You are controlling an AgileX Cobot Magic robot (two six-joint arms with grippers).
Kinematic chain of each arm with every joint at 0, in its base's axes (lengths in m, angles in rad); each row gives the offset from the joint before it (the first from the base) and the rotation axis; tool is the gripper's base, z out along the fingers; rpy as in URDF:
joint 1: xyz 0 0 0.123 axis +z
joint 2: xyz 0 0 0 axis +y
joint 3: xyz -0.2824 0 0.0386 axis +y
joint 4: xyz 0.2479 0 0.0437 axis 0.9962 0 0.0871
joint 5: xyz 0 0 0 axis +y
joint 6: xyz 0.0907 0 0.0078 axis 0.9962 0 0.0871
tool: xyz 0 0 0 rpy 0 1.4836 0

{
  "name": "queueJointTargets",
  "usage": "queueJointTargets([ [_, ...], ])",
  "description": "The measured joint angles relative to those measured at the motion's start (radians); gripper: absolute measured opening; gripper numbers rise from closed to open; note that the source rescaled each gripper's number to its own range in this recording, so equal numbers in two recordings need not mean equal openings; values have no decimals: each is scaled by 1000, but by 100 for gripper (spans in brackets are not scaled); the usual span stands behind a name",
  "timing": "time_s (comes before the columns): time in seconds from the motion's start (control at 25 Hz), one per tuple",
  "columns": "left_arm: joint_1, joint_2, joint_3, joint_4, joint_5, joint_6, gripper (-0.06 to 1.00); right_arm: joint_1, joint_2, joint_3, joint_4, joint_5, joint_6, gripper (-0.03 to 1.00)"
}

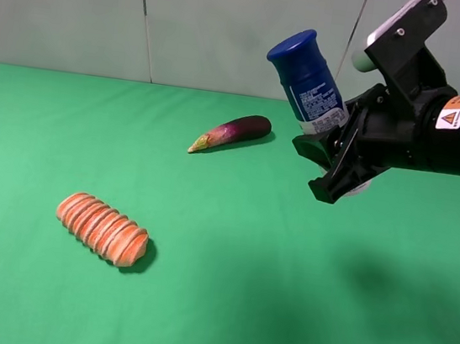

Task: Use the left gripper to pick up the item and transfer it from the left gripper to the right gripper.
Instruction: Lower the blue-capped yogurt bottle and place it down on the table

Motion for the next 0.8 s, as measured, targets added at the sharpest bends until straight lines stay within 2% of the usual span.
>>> queueJointTargets([
  [0.2, 0, -99, 6, 127, 2, -61, 94, 0, 0, 0, 0, 0, 0, 0],
  [0.32, 0, -178, 74, 166, 2, -71, 93, 0, 0, 0, 0, 0, 0, 0],
  [0.48, 0, -325, 262, 196, 2, -73, 93, 0, 0, 0, 0, 0, 3, 0],
  [0.8, 0, -679, 677, 203, -33, -93, 93, 0, 0, 0, 4, 0, 4, 0],
])
